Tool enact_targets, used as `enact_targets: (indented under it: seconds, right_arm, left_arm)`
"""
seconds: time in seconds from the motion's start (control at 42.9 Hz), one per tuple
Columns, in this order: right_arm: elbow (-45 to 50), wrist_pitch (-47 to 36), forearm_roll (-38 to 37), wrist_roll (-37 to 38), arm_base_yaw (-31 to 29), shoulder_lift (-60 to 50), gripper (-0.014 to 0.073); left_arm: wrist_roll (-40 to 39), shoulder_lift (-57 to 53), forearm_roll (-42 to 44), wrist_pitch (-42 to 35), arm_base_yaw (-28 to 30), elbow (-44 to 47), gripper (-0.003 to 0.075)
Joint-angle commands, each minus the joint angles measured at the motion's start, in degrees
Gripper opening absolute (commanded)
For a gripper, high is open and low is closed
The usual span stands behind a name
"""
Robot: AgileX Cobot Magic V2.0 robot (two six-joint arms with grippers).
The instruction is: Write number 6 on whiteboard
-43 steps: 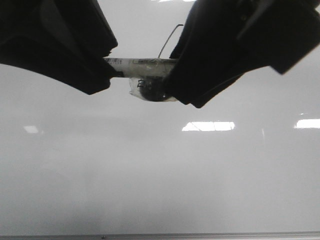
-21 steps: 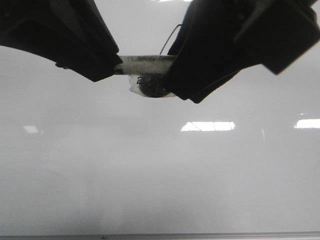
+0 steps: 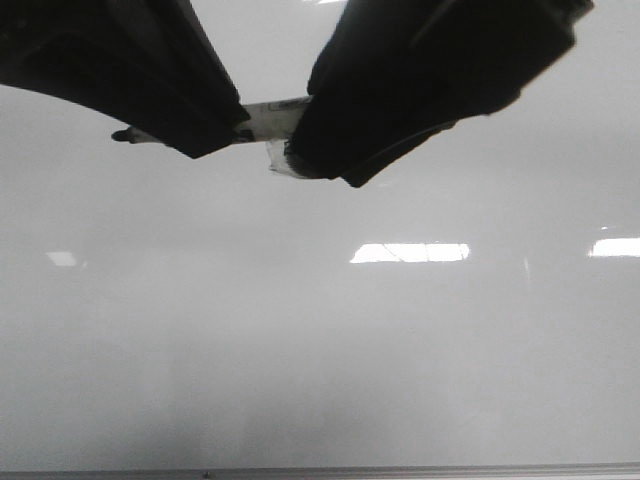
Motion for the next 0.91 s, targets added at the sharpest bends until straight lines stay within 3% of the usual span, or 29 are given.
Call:
enact_targets:
  seconds: [0.0, 0.21, 0.396, 0.583, 0.699, 0.886]
  right_arm:
    - [-1.80, -4.83, 0.84, 0.42, -0.07, -1.62, 0.0505]
    - [-1.80, -5.91, 0.68, 0.42, -0.07, -2.67, 0.0532]
    - [-1.62, -3.15, 0.40, 3.03, -4.00, -7.99, 0.0531]
    - [2.00, -1.99, 0.40, 7.15, -12.71, -16.57, 0.0529]
    - [7.48, -4.25, 0.40, 9.78, -18.40, -22.56, 0.0528]
    - [15.37, -5.15, 0.40, 9.90, -24.59, -30.04, 0.0528]
  left_arm:
    - [-0.91, -1.09, -0.53, -4.24, -0.31, -1.99, -0.0020]
    - [-1.60, -1.09, -0.53, -4.59, 0.18, -1.99, -0.0020]
    - [-5.43, -3.14, -0.87, -5.27, 7.20, -0.62, -0.0020]
    - [-8.29, -9.47, -6.07, -7.01, 22.13, 2.98, -0.0020]
    - [-11.31, -14.09, -11.41, -9.23, 34.41, 5.45, -0.0020]
    - [-21.15, -18.35, -13.56, -15.07, 52.31, 9.76, -0.0020]
